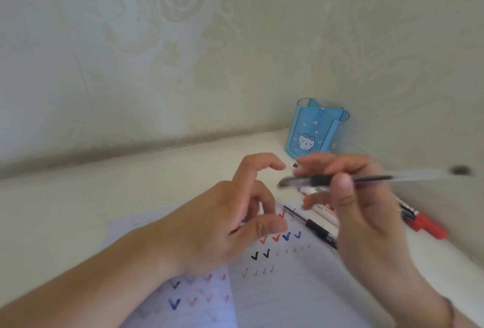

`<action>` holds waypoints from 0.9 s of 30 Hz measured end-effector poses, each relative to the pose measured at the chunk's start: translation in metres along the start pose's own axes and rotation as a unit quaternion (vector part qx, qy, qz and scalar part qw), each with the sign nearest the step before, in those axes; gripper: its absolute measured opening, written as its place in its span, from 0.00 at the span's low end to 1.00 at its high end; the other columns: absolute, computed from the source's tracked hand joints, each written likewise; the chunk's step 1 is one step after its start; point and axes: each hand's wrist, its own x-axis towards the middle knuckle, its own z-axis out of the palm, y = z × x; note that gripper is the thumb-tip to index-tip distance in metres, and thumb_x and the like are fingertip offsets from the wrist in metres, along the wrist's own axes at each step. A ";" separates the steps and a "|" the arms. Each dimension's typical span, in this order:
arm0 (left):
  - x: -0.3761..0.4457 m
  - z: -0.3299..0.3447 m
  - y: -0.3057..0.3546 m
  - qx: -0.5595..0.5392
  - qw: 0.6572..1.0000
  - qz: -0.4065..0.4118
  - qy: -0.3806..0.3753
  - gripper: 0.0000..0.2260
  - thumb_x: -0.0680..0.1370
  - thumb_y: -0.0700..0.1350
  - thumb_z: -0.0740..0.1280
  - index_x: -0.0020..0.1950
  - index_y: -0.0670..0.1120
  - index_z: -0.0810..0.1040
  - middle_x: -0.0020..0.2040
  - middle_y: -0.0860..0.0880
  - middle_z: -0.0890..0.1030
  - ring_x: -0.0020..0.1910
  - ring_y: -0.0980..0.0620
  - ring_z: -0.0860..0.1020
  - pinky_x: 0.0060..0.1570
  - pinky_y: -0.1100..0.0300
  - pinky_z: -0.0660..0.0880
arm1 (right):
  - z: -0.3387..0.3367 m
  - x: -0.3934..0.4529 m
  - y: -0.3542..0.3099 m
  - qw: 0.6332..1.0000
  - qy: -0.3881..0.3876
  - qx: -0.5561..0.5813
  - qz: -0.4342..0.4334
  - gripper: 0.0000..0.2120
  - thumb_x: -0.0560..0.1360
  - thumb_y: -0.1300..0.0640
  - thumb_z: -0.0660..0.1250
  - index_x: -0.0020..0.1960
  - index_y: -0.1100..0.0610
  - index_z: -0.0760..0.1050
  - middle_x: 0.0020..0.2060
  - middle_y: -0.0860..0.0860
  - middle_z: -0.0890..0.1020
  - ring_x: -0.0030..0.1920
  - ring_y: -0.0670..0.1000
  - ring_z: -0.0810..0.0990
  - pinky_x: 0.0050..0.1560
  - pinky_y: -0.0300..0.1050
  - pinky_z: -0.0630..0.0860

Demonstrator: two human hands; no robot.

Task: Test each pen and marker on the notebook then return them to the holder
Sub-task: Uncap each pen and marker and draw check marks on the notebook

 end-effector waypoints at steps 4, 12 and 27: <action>-0.002 -0.005 -0.011 0.256 0.965 -0.059 -0.011 0.21 0.71 0.72 0.54 0.59 0.63 0.59 0.46 0.63 0.70 0.44 0.59 0.71 0.44 0.64 0.66 | -0.026 0.001 -0.003 0.924 -0.055 -0.378 0.025 0.18 0.71 0.30 0.59 0.55 0.39 0.70 0.26 0.44 0.77 0.26 0.44 0.73 0.28 0.38 0.70; -0.003 -0.002 -0.020 0.309 0.944 -0.111 -0.020 0.22 0.70 0.73 0.58 0.55 0.60 0.68 0.51 0.62 0.70 0.52 0.60 0.68 0.54 0.62 0.67 | -0.029 -0.003 0.010 0.758 -0.128 -0.640 0.012 0.18 0.67 0.32 0.59 0.49 0.38 0.79 0.39 0.38 0.80 0.43 0.46 0.81 0.30 0.41 0.73; -0.002 -0.020 -0.013 0.351 0.903 -0.218 -0.117 0.24 0.70 0.74 0.57 0.58 0.61 0.65 0.53 0.61 0.70 0.51 0.58 0.72 0.50 0.58 0.71 | -0.046 0.006 0.042 0.776 -0.053 -0.627 0.030 0.04 0.70 0.48 0.70 0.44 0.42 0.78 0.33 0.40 0.77 0.39 0.48 0.79 0.27 0.37 0.58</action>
